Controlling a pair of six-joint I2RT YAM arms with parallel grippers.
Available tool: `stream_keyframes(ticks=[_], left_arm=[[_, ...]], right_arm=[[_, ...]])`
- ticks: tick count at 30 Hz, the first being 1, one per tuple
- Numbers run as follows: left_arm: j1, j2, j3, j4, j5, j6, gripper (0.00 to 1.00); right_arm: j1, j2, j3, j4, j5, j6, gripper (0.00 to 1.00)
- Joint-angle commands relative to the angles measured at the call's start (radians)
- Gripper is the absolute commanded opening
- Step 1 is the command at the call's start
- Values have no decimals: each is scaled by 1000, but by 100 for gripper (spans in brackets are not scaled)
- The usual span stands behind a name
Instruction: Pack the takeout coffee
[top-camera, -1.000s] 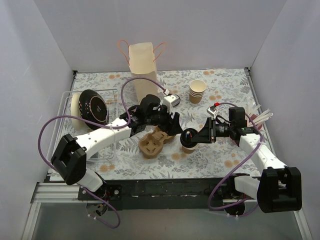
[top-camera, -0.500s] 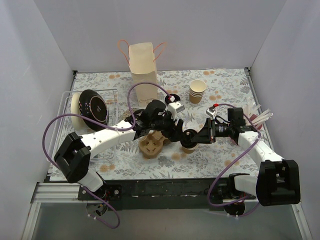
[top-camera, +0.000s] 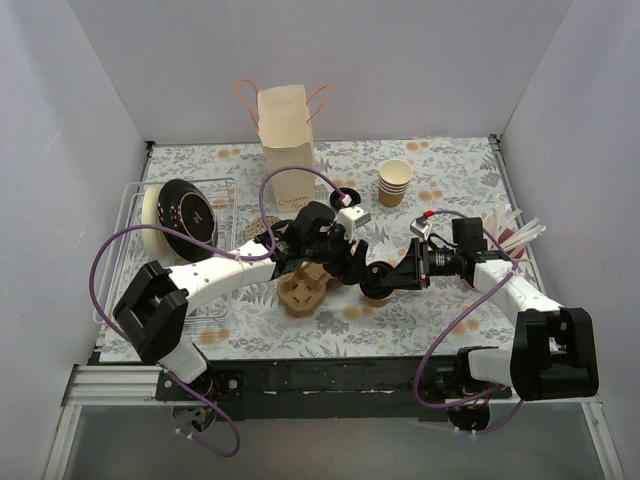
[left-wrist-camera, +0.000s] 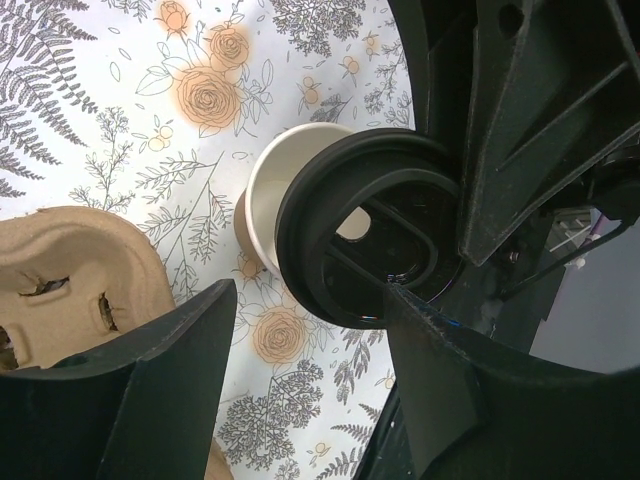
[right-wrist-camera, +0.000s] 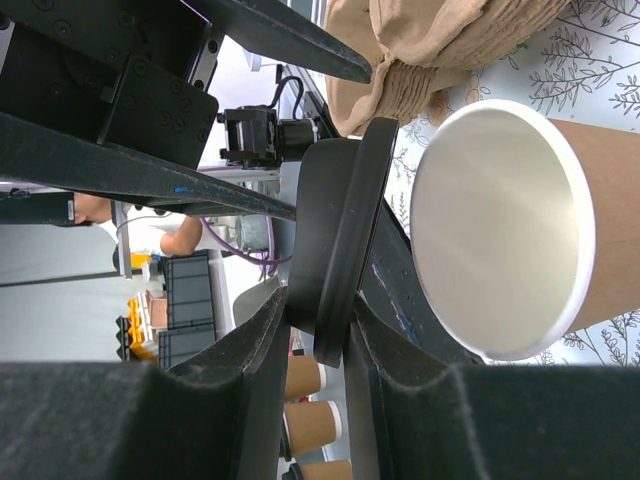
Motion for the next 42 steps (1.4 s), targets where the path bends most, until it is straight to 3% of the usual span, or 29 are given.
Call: stream_keyframes(ticks=[1, 42], left_arm=[[-12, 0, 2, 9, -22, 16, 59], [-58, 69, 23, 12, -88, 27, 59]], right_arm=[[-6, 12, -2, -9, -35, -27, 33], [-64, 27, 0, -76, 3, -66, 44]])
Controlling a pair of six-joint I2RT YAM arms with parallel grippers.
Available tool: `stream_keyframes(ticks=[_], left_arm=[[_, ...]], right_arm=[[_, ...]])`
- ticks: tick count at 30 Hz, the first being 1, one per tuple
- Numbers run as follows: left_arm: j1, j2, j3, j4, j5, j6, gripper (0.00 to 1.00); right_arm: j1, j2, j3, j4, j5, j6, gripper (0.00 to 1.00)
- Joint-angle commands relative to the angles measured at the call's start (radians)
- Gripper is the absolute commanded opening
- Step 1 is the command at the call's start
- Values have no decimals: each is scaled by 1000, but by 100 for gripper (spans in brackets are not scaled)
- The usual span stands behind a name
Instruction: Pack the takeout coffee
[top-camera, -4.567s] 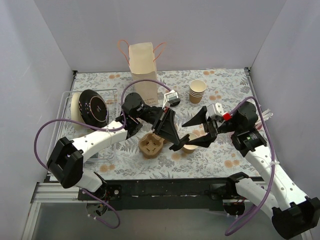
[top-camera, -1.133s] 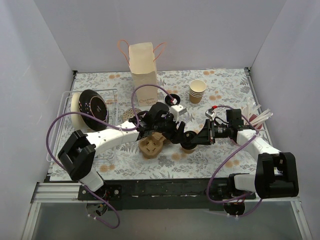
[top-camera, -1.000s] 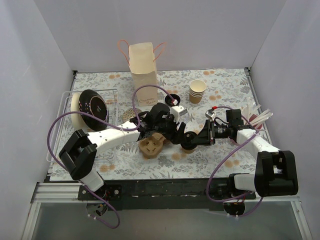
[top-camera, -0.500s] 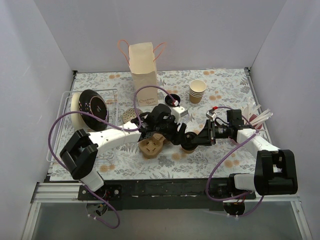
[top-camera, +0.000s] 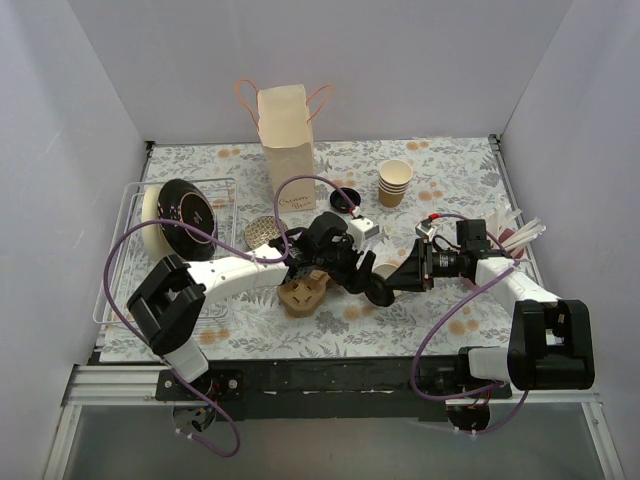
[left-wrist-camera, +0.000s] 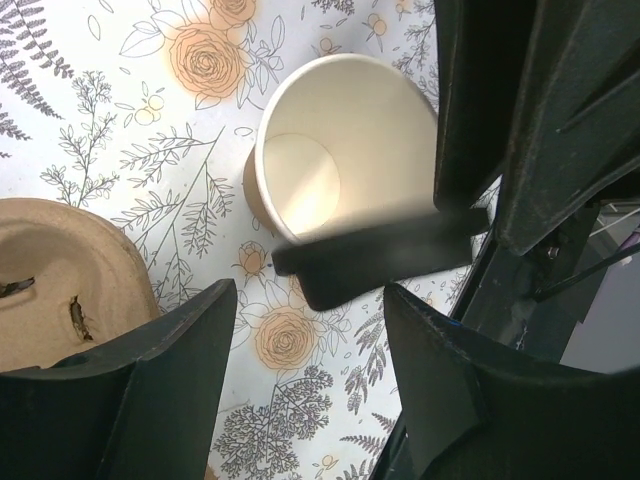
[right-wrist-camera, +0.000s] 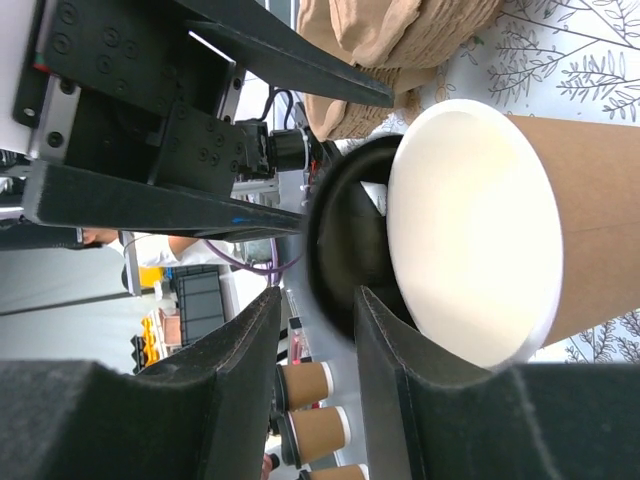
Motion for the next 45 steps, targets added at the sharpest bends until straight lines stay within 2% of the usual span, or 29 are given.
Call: stream_keyframes(ticks=[1, 6, 10, 14, 18, 21, 26, 30, 31, 34, 45], left_arm=[[-8, -6, 25, 7, -19, 21, 59], [-8, 7, 37, 5, -24, 20, 59], [-11, 13, 40, 12, -27, 17, 59], [-11, 33, 55, 18, -24, 8, 59], [-13, 25, 55, 10, -36, 3, 59], [-13, 4, 46, -25, -70, -12, 58], [-16, -104, 10, -177, -99, -28, 58], [-97, -118, -18, -301, -174, -28, 55], [-152, -112, -30, -307, -200, -20, 55], [-204, -76, -46, -314, -269, -48, 55], [-238, 60, -113, -252, -286, -58, 45]], right_arm=[[-12, -25, 1, -23, -1, -10, 44], [-18, -19, 32, -51, 34, -31, 41], [-18, -20, 108, -188, 117, -125, 39], [-18, -51, 161, -212, 162, -139, 36], [-9, -121, 242, -248, 292, -163, 35], [26, -163, 315, -276, 394, -198, 35], [40, -249, 354, -236, 539, -146, 35], [40, -299, 359, -209, 649, -119, 36], [40, -305, 360, -209, 659, -119, 35], [40, -330, 359, -196, 685, -106, 35], [39, -396, 343, -212, 769, -117, 36]])
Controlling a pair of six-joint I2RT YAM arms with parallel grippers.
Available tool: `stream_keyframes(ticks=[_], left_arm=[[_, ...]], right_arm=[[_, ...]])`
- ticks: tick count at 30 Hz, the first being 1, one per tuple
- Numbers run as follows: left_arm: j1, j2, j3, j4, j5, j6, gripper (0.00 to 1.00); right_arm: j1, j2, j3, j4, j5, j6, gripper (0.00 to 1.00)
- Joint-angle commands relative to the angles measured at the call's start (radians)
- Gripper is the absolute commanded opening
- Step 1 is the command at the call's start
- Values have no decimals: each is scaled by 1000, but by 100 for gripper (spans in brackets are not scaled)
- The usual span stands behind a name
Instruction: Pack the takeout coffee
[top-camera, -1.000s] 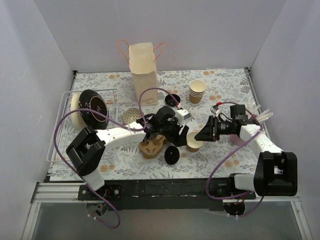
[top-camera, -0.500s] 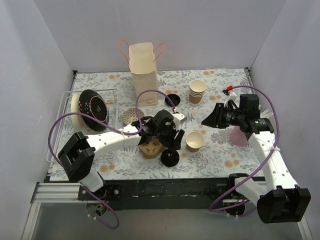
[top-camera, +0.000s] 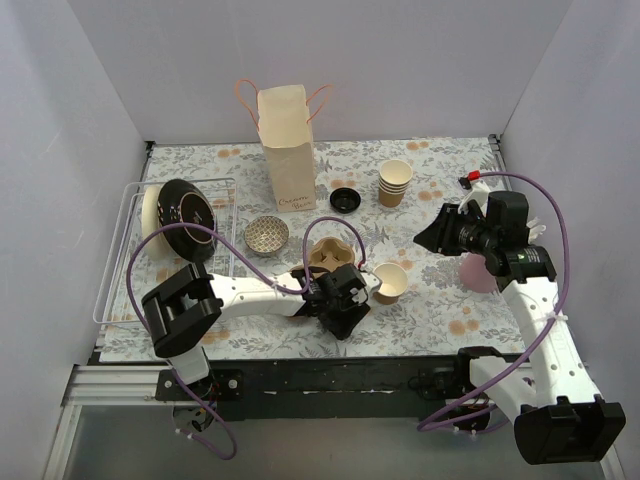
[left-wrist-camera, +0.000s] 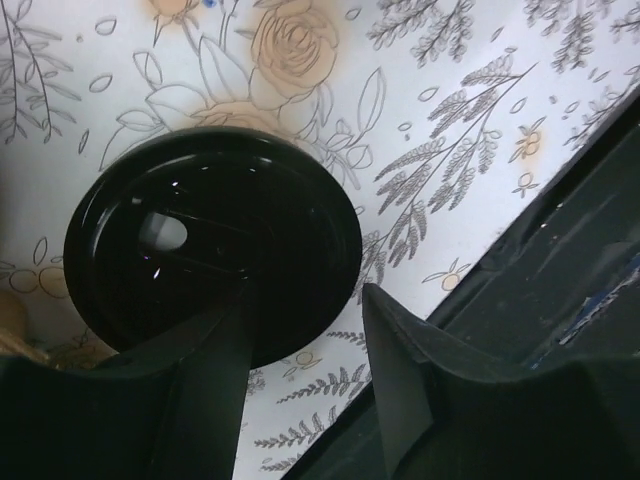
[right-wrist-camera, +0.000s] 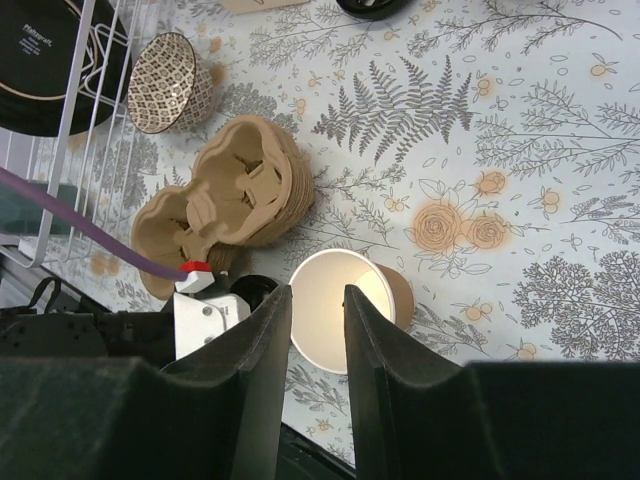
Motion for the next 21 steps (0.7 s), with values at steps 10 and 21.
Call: stream_keyframes(ticks=[10, 21], left_arm=[[-18, -79, 59, -87, 2, 16, 0], [164, -254, 341, -101, 866, -149, 0]], right_arm=[[-2, -62, 10, 84, -35, -80, 40], [28, -319, -317, 776, -648, -310, 72]])
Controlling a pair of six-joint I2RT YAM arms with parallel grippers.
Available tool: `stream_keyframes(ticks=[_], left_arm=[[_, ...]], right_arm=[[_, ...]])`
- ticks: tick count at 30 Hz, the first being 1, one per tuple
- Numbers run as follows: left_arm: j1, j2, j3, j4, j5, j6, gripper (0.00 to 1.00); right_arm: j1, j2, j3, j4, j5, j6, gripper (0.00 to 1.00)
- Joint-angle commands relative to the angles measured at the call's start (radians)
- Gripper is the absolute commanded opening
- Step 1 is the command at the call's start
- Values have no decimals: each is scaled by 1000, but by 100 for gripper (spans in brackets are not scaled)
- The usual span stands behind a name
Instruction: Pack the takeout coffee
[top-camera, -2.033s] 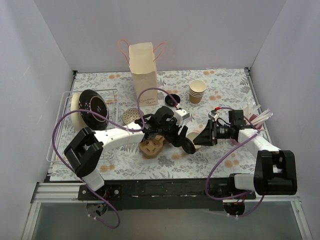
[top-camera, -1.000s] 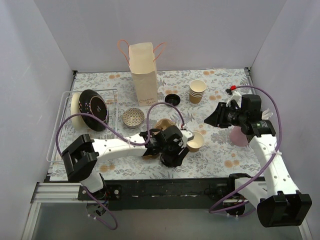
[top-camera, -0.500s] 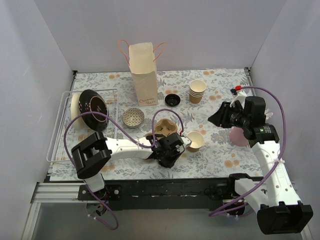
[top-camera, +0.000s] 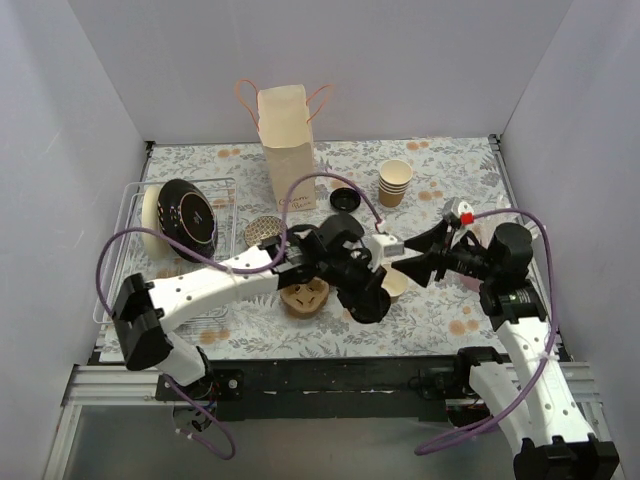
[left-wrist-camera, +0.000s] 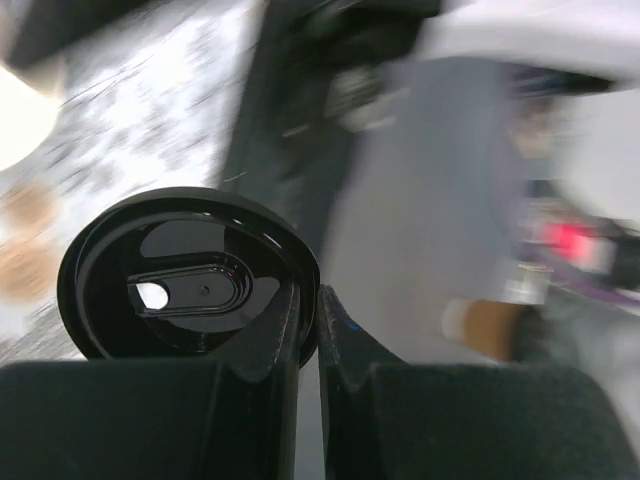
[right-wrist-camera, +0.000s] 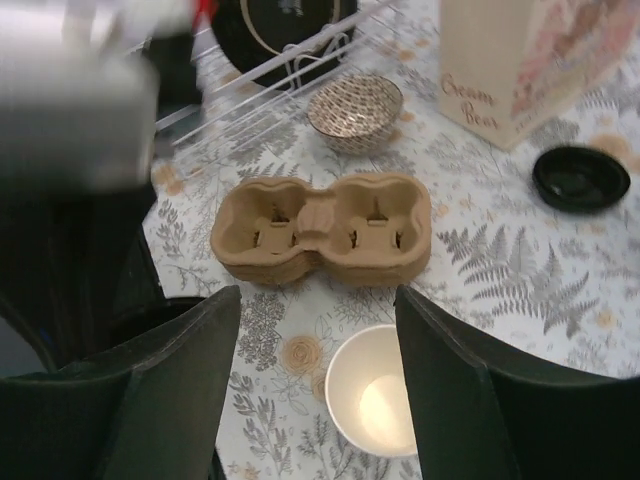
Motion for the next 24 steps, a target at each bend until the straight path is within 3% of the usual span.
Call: stream_keyframes(ticks=[1, 2, 3, 8, 11, 12, 18, 24], left_arm=[[173, -140, -31, 166, 610, -203, 0], [204, -157, -112, 248, 678, -350, 0], [250, -180, -139, 392, 720, -403, 0], [270, -178, -194, 602, 895, -587, 0], [270, -168, -271, 1019, 967, -895, 0], [270, -161, -289, 1080, 976, -1003, 0], [270, -112, -248, 1027, 972, -977, 0], [270, -67, -253, 1002, 950, -997, 0]], right_arm=[[16, -123, -65, 344, -235, -124, 73], [18, -126, -68, 341, -290, -126, 73], [16, -128, -70, 336, -322, -126, 73], [38, -174, -97, 387, -384, -97, 73], [62, -165, -105, 477, -408, -35, 73], [75, -163, -104, 488, -404, -35, 73], [223, -136, -139, 586, -352, 47, 73], [351, -120, -107, 539, -324, 57, 71]])
